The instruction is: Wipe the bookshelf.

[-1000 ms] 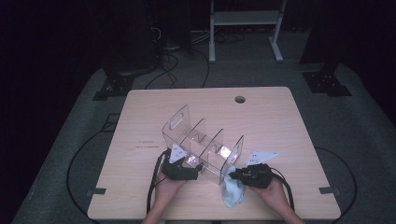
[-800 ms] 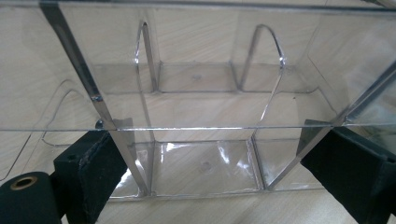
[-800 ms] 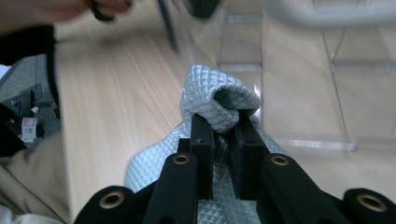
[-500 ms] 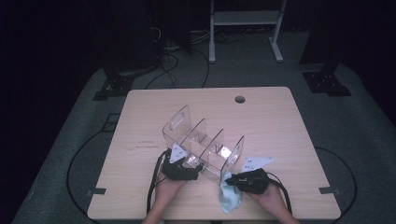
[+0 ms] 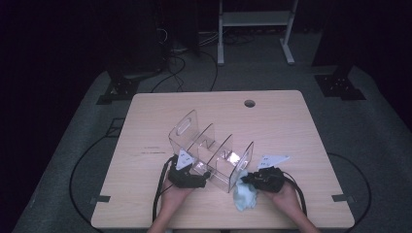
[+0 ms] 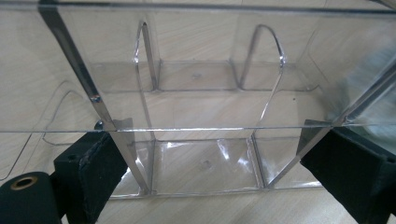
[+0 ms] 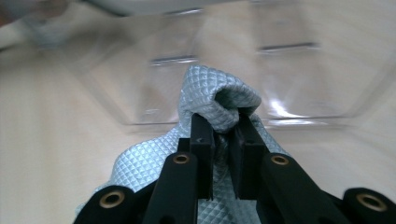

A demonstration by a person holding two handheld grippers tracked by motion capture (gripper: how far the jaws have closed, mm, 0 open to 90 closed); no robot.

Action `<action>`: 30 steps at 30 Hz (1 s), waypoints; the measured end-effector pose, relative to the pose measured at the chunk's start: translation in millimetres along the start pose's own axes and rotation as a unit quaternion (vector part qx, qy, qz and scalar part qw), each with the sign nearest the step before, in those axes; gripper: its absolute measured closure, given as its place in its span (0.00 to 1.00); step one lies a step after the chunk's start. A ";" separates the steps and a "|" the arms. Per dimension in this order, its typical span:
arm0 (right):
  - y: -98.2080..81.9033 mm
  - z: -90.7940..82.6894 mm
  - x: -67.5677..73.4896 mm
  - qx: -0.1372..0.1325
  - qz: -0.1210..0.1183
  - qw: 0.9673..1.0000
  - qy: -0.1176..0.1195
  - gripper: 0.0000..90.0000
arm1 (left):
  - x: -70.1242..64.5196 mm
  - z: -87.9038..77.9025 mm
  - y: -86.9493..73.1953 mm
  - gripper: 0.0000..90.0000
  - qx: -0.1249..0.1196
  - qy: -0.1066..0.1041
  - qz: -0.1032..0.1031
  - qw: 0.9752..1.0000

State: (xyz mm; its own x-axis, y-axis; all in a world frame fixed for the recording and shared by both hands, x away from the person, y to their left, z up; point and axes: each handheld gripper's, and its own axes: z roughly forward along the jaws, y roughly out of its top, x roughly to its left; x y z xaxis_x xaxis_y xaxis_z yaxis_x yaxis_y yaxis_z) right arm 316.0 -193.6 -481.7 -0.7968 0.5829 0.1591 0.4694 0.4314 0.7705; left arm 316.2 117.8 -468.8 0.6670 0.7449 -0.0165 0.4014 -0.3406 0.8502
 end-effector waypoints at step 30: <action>10.3 -24.2 -30.7 -0.070 0.051 0.995 -0.045 0.90 | -1.9 -0.7 -1.4 0.09 -0.001 -0.001 0.000 1.000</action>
State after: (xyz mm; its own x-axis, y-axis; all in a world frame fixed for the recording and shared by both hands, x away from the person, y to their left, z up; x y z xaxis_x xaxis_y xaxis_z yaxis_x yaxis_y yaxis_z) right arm 336.1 -223.8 -463.8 -0.7077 0.6803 0.1907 0.4837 0.2698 0.8326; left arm 314.0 117.2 -469.6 0.6685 0.7435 -0.0181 0.4002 -0.3391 0.8514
